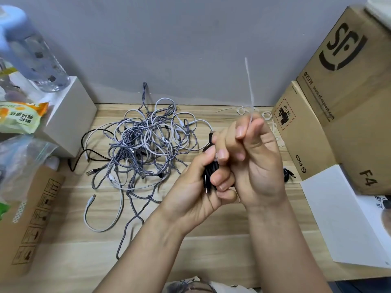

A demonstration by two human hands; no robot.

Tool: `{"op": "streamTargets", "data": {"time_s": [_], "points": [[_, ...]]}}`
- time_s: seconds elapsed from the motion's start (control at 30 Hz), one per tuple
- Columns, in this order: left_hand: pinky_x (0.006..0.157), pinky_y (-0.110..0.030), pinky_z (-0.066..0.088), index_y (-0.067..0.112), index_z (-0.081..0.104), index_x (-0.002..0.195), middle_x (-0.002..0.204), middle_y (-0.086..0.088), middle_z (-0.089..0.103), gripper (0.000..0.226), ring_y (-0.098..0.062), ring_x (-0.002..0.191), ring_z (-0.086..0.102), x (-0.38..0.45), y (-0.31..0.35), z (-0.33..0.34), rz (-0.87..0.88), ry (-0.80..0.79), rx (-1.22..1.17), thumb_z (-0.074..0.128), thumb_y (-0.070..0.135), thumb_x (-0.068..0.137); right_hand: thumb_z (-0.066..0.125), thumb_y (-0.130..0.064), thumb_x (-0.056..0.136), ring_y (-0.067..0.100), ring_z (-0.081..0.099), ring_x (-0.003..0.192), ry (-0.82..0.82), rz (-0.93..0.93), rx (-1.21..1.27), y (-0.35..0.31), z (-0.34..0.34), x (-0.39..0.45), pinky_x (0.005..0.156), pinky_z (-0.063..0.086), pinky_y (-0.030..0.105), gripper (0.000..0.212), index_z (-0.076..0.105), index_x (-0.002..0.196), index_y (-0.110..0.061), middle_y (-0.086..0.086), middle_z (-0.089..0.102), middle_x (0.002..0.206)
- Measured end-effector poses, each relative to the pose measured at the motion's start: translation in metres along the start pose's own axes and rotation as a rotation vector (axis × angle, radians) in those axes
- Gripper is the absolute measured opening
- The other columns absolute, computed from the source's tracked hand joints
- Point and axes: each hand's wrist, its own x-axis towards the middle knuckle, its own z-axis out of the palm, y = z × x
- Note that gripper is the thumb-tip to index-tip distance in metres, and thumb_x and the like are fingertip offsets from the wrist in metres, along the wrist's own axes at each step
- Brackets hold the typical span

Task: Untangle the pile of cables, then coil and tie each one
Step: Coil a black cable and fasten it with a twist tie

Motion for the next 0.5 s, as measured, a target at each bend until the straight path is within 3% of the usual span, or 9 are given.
{"op": "streamTargets", "data": {"time_s": [0.13, 0.23, 0.5], "points": [[0.034, -0.009, 0.030, 0.017, 0.058, 0.062, 0.041, 0.008, 0.039, 0.026, -0.001, 0.037, 0.037, 0.003, 0.000, 0.014, 0.090, 0.161, -0.050, 0.056, 0.034, 0.082, 0.061, -0.038, 0.075, 0.008, 0.047, 0.046, 0.088, -0.022, 0.099, 0.001, 0.001, 0.002, 0.052, 0.044, 0.020, 0.021, 0.059, 0.065, -0.019, -0.009, 0.041, 0.048], [0.027, -0.007, 0.022, 0.014, 0.049, 0.063, 0.039, 0.008, 0.031, 0.020, 0.000, 0.031, 0.030, 0.003, -0.003, 0.023, 0.172, 0.297, -0.047, 0.050, 0.030, 0.074, 0.059, -0.038, 0.073, 0.007, 0.045, 0.044, 0.193, -0.056, 0.154, 0.004, 0.003, 0.002, 0.049, 0.047, 0.021, 0.022, 0.059, 0.061, -0.020, -0.009, 0.039, 0.046], [0.024, -0.007, 0.020, 0.010, 0.049, 0.068, 0.041, 0.006, 0.033, 0.018, -0.001, 0.031, 0.031, 0.003, -0.006, 0.027, 0.186, 0.382, -0.030, 0.053, 0.028, 0.070, 0.050, -0.038, 0.075, 0.010, 0.037, 0.040, 0.533, -0.027, 0.314, 0.004, 0.006, 0.004, 0.043, 0.041, 0.018, 0.026, 0.055, 0.056, -0.020, -0.006, 0.029, 0.044]]}}
